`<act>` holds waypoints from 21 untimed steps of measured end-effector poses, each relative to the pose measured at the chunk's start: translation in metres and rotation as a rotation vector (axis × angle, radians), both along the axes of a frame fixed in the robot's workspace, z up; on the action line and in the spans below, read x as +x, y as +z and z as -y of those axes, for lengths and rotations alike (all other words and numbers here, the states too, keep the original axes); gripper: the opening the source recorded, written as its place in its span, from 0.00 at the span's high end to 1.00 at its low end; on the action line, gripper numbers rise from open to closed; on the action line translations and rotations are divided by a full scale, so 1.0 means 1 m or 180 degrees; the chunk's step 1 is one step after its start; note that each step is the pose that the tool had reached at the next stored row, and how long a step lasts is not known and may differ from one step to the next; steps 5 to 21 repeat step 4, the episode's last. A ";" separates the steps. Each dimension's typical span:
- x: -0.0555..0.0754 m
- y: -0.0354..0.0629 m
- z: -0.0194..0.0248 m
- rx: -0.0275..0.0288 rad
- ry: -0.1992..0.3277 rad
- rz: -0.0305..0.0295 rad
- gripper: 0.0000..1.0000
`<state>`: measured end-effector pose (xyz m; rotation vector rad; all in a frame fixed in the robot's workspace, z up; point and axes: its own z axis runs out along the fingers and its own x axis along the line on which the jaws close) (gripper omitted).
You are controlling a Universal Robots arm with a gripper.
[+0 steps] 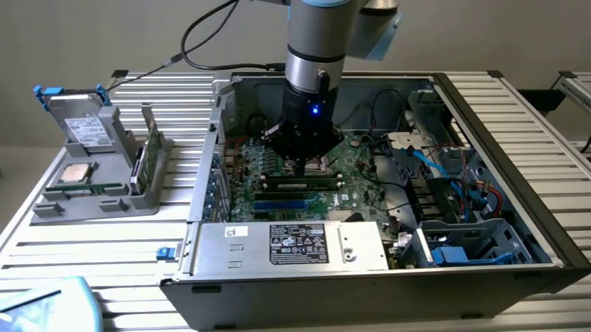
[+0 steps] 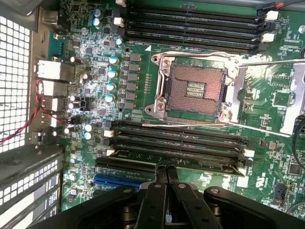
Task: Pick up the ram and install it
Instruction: 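Press down the ram until it locks into place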
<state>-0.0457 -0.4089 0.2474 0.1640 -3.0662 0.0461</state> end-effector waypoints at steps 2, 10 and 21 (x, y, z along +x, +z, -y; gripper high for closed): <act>0.000 0.0000 0.0000 0.0000 0.0000 0.0000 0.90; 0.000 0.0000 0.0000 0.0000 0.0000 0.0000 0.90; 0.000 0.0000 0.0000 0.0000 0.0000 0.0000 0.90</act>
